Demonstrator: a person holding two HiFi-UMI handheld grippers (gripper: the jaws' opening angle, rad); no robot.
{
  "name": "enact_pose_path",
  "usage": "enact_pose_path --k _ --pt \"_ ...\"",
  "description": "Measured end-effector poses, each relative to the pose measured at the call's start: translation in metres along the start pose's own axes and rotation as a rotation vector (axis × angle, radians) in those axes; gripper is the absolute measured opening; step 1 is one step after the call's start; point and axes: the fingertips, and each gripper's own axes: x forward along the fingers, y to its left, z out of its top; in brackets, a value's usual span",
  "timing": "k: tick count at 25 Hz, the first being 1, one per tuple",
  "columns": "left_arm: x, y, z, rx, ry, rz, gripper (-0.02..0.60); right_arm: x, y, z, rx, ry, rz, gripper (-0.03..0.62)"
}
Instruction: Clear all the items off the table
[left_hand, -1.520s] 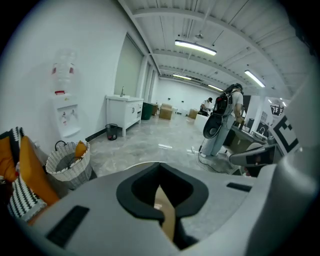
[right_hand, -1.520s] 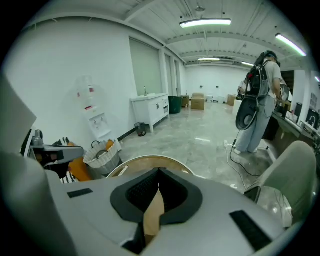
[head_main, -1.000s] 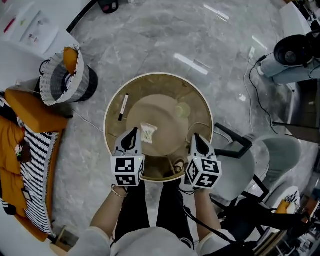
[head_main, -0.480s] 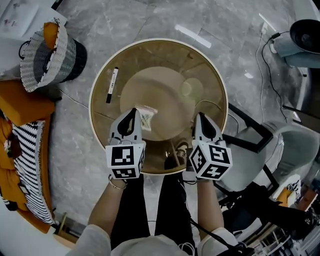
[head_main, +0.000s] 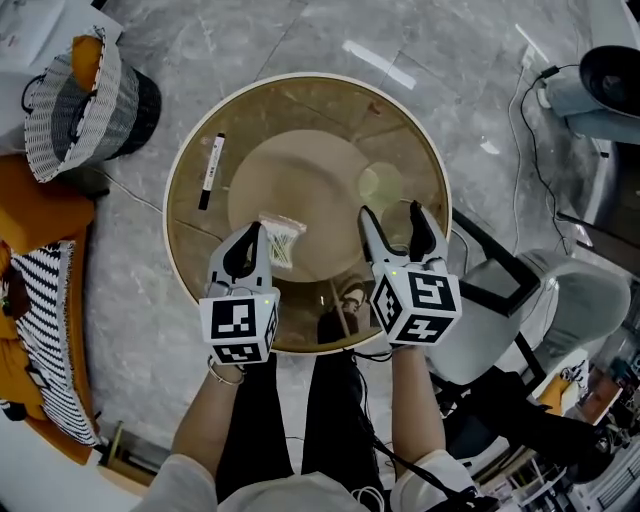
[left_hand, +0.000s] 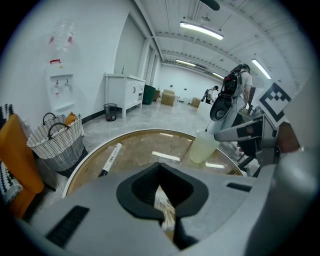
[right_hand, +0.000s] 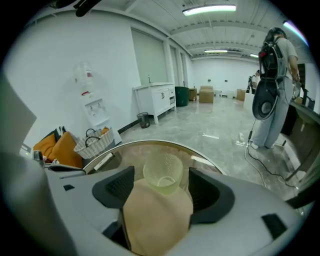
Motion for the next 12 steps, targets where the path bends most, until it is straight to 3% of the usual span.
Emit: enact_pose_path --k 12 --pt "0.014 0.013 -0.008 -0.020 0.032 -0.001 0.008 0.042 0.003 0.001 -0.147 0.084 -0.003 0.373"
